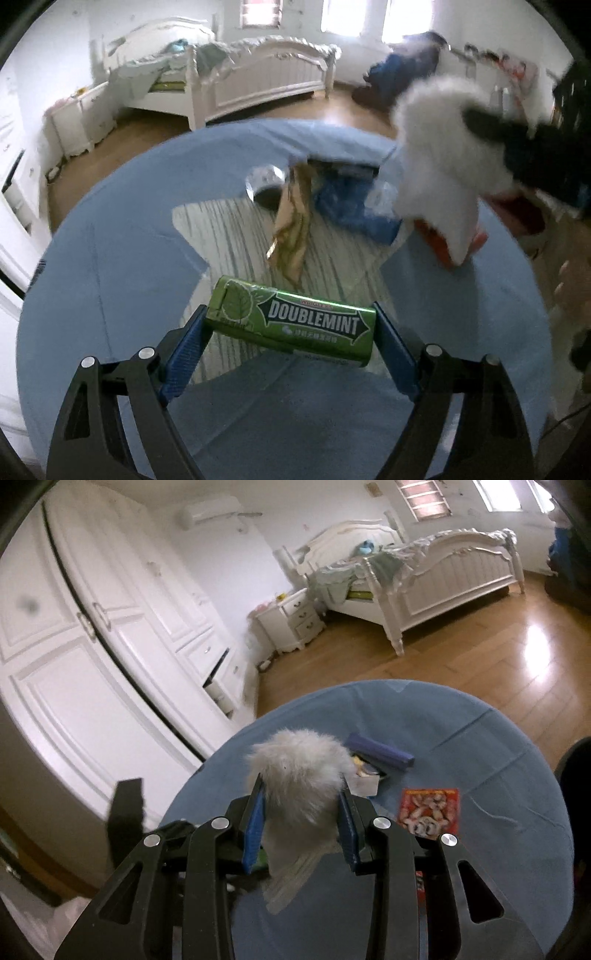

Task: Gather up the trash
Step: 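Grasp the green Doublemint box with the left tool while the right tool grasps the white fluffy item, then carry the Doublemint box and fluffy item over the black bin and release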

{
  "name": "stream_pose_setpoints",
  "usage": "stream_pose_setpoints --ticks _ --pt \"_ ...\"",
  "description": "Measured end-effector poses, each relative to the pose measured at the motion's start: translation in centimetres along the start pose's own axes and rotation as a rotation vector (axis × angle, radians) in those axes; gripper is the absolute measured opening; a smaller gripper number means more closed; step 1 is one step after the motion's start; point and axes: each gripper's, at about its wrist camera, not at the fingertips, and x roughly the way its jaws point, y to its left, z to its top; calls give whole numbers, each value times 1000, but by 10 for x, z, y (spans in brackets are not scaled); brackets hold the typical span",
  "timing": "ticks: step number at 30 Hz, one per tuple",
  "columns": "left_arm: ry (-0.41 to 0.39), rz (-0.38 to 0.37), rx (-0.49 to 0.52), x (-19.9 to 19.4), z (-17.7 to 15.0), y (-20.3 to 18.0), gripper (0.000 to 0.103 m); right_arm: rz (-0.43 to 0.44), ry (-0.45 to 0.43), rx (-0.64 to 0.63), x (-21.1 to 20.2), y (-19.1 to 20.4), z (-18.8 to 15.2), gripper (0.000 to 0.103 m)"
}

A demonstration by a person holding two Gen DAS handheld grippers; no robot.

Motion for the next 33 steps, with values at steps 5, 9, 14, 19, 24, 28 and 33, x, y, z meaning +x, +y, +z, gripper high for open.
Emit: stream_pose_setpoints --ticks 5,9,14,19,24,28,33 --pt "-140 -53 -43 -41 27 -16 84 -41 -112 30 -40 -24 5 35" --pt "-261 -130 -26 -65 70 -45 84 -148 -274 35 -96 -46 17 35" --pt "-353 -261 17 -64 116 -106 84 -361 -479 33 -169 -79 24 35" --pt "-326 -423 86 -17 156 -180 84 -538 -517 77 -203 -130 16 35" --pt "-235 -510 135 37 169 -240 84 -614 -481 154 -209 -189 -1 35" --pt "-157 -529 153 77 174 -268 84 -641 -459 202 -210 -225 -17 36" --pt "-67 -540 161 112 172 -287 84 -660 -425 240 -200 -254 -27 36"
